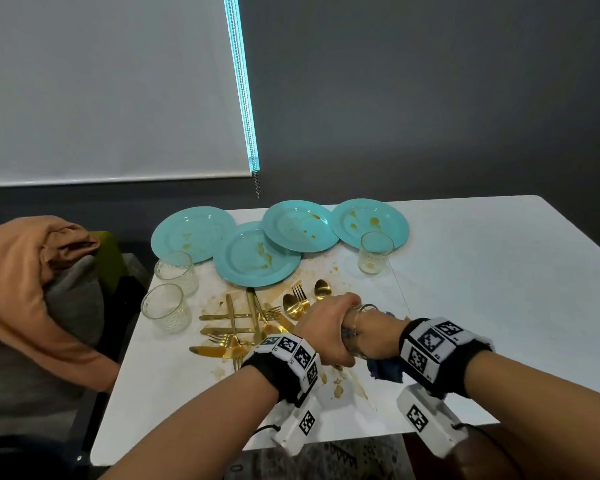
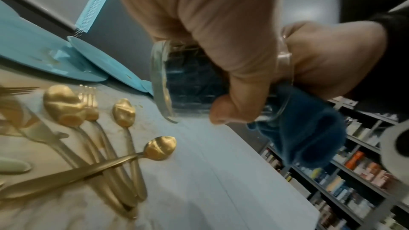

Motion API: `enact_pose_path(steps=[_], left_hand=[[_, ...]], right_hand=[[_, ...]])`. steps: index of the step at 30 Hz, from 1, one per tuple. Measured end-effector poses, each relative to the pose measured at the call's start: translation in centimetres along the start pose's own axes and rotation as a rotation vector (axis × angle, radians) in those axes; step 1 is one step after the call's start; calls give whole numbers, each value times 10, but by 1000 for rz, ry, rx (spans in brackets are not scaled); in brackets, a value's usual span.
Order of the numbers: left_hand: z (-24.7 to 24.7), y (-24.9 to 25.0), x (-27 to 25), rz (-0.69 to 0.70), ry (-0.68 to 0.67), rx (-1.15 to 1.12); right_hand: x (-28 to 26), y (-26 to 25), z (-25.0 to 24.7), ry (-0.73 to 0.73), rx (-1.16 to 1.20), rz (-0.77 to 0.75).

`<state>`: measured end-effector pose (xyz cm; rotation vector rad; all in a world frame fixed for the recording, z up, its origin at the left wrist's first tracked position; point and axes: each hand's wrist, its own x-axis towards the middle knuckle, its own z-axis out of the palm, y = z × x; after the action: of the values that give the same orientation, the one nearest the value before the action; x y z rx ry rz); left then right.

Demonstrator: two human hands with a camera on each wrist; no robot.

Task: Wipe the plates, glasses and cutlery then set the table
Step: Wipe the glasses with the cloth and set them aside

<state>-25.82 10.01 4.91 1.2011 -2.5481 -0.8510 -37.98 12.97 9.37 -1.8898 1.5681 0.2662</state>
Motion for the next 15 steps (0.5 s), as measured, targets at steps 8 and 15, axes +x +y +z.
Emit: enact_pose_path(steps=[8,15], left_hand=[[-3,-55,-32,-231,140,-251],[-10,-103,-76,-417,246,-426]], right_hand=[[5,20,-20,-64,376,0],[16,24,-35,131,436,67]])
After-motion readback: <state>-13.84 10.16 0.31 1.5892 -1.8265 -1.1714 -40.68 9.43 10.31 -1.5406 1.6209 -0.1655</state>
